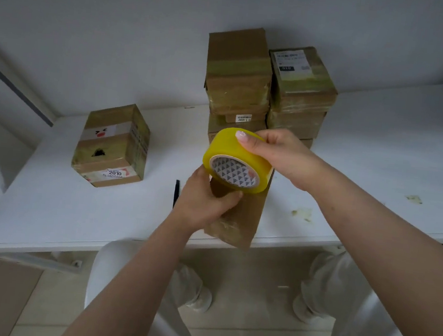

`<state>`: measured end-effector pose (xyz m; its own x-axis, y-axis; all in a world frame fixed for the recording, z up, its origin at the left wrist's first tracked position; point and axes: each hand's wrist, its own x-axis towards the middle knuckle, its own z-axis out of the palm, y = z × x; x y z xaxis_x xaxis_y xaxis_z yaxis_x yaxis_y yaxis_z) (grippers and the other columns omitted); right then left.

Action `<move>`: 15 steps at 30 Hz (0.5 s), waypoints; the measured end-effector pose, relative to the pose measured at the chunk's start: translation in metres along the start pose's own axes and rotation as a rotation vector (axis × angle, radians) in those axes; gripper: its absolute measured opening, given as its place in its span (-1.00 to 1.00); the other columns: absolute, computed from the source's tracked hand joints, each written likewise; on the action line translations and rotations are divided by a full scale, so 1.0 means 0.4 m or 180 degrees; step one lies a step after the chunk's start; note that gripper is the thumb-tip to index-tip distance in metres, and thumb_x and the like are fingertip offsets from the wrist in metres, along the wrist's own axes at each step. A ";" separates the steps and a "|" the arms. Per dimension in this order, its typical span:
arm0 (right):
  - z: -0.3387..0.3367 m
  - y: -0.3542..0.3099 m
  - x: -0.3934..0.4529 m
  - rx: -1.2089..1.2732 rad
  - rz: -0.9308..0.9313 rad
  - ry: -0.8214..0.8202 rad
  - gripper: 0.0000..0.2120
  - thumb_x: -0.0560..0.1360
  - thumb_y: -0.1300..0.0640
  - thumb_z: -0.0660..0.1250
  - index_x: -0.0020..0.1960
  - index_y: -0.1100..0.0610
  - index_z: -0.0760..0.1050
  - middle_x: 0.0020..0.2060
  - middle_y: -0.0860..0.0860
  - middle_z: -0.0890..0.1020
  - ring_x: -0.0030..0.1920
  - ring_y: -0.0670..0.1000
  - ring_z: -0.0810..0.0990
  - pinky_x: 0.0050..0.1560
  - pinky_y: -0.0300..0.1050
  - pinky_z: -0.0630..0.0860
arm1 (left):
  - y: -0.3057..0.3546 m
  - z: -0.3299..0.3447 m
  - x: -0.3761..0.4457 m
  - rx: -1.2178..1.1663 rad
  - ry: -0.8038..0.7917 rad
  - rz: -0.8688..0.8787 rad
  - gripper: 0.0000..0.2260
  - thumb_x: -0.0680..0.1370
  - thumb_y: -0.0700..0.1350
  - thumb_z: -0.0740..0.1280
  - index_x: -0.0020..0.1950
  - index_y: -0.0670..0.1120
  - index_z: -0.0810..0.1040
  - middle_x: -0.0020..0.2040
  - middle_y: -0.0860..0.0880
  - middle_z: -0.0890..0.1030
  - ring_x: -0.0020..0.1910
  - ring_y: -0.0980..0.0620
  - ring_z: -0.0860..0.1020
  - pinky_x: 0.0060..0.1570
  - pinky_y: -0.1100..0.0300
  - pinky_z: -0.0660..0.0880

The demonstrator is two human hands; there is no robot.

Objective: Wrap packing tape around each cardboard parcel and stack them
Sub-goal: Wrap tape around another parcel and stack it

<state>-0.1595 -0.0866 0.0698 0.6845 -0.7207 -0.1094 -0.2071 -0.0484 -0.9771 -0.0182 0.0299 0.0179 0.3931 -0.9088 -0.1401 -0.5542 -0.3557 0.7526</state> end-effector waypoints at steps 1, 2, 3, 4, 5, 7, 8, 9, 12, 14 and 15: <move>0.003 0.000 0.002 0.0011 0.0011 0.0050 -0.40 0.26 -0.32 0.33 -0.02 0.17 0.66 -0.19 0.05 0.72 -0.17 -0.03 0.70 -0.01 -0.08 0.60 | 0.018 0.013 -0.011 0.0210 -0.0056 -0.0117 -0.03 0.26 0.37 0.46 0.51 -0.02 0.18 0.45 -0.02 0.35 0.40 -0.02 0.33 0.36 -0.02 0.36; 0.003 0.002 0.004 0.0033 0.0016 0.0124 -0.36 0.26 -0.32 0.33 0.00 0.22 0.65 -0.18 0.07 0.72 -0.16 0.00 0.70 0.00 -0.05 0.60 | 0.035 0.033 -0.024 0.0539 -0.0161 -0.0335 0.16 0.16 0.50 0.41 0.56 -0.03 0.01 0.55 -0.06 0.17 0.52 -0.11 0.15 0.44 -0.16 0.25; 0.002 0.006 0.005 0.0039 0.0014 0.0191 -0.32 0.27 -0.32 0.32 0.04 0.27 0.63 -0.15 0.11 0.72 -0.13 0.04 0.70 0.03 -0.02 0.60 | 0.047 0.056 -0.038 0.1041 -0.0209 -0.0545 0.28 0.13 0.56 0.34 0.58 -0.07 -0.15 0.60 -0.09 -0.05 0.57 -0.15 -0.07 0.48 -0.24 0.09; 0.000 0.008 0.002 0.0035 0.0010 0.0223 -0.29 0.27 -0.32 0.32 0.06 0.31 0.62 -0.13 0.13 0.71 -0.10 0.09 0.70 0.07 0.00 0.59 | 0.055 0.079 -0.051 0.1570 -0.0166 -0.0667 0.33 0.13 0.59 0.28 0.57 -0.14 -0.27 0.60 -0.13 -0.20 0.57 -0.15 -0.22 0.48 -0.26 -0.02; -0.001 0.010 -0.001 0.0034 -0.0011 0.0228 -0.28 0.28 -0.32 0.32 0.06 0.31 0.61 -0.12 0.14 0.71 -0.07 0.11 0.70 0.09 0.01 0.58 | 0.067 0.097 -0.062 0.1972 -0.0057 -0.0719 0.35 0.14 0.62 0.23 0.55 -0.20 -0.31 0.58 -0.18 -0.27 0.55 -0.17 -0.29 0.46 -0.27 -0.06; -0.004 0.014 -0.007 0.0083 -0.0049 0.0215 -0.29 0.28 -0.31 0.33 0.05 0.31 0.61 -0.11 0.15 0.71 -0.06 0.12 0.70 0.10 0.03 0.58 | 0.086 0.125 -0.073 0.2325 0.0131 -0.0727 0.35 0.17 0.63 0.18 0.54 -0.28 -0.31 0.57 -0.25 -0.25 0.55 -0.21 -0.28 0.45 -0.27 -0.03; -0.003 0.014 -0.008 0.0100 -0.0047 0.0212 -0.28 0.28 -0.32 0.33 0.06 0.32 0.60 -0.10 0.17 0.71 -0.06 0.14 0.69 0.10 0.04 0.58 | 0.088 0.135 -0.071 0.2371 0.0189 -0.0742 0.33 0.20 0.61 0.20 0.53 -0.29 -0.29 0.57 -0.26 -0.21 0.56 -0.23 -0.22 0.45 -0.23 0.02; 0.001 0.014 -0.008 0.0078 -0.0043 0.0193 -0.25 0.27 -0.33 0.33 0.07 0.35 0.59 -0.09 0.19 0.70 -0.06 0.15 0.69 0.09 0.05 0.58 | 0.089 0.140 -0.066 0.2360 0.0212 -0.0772 0.30 0.23 0.57 0.24 0.53 -0.29 -0.27 0.58 -0.26 -0.15 0.56 -0.24 -0.13 0.45 -0.18 0.09; 0.011 0.003 -0.006 -0.0089 -0.0103 0.0126 -0.31 0.29 -0.33 0.33 -0.08 0.35 0.56 -0.27 0.12 0.66 -0.25 0.04 0.63 -0.13 -0.04 0.55 | 0.074 0.134 -0.053 0.2211 0.0281 -0.0763 0.23 0.25 0.47 0.31 0.54 -0.28 -0.19 0.52 -0.22 0.11 0.47 -0.21 0.17 0.39 -0.02 0.24; 0.000 -0.004 -0.015 -0.0203 -0.0081 0.0163 -0.26 0.25 -0.34 0.35 -0.10 0.39 0.54 -0.31 0.09 0.60 -0.29 0.01 0.58 -0.17 -0.11 0.48 | 0.064 0.119 -0.056 0.2104 0.0307 -0.0736 0.21 0.26 0.46 0.33 0.54 -0.28 -0.17 0.47 -0.19 0.18 0.44 -0.19 0.22 0.38 0.01 0.25; -0.017 -0.002 -0.025 -0.0256 -0.0031 0.0196 -0.25 0.23 -0.35 0.35 -0.11 0.39 0.55 -0.32 0.09 0.61 -0.30 0.01 0.59 -0.19 -0.14 0.49 | 0.058 0.113 -0.055 0.2020 0.0265 -0.0767 0.21 0.28 0.45 0.34 0.55 -0.29 -0.18 0.48 -0.19 0.17 0.45 -0.19 0.20 0.39 0.01 0.23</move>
<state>-0.1710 -0.0841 0.0728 0.6431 -0.7609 -0.0863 -0.2580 -0.1091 -0.9600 -0.0726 0.0317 0.0094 0.6003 -0.7775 -0.1874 -0.7571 -0.6280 0.1801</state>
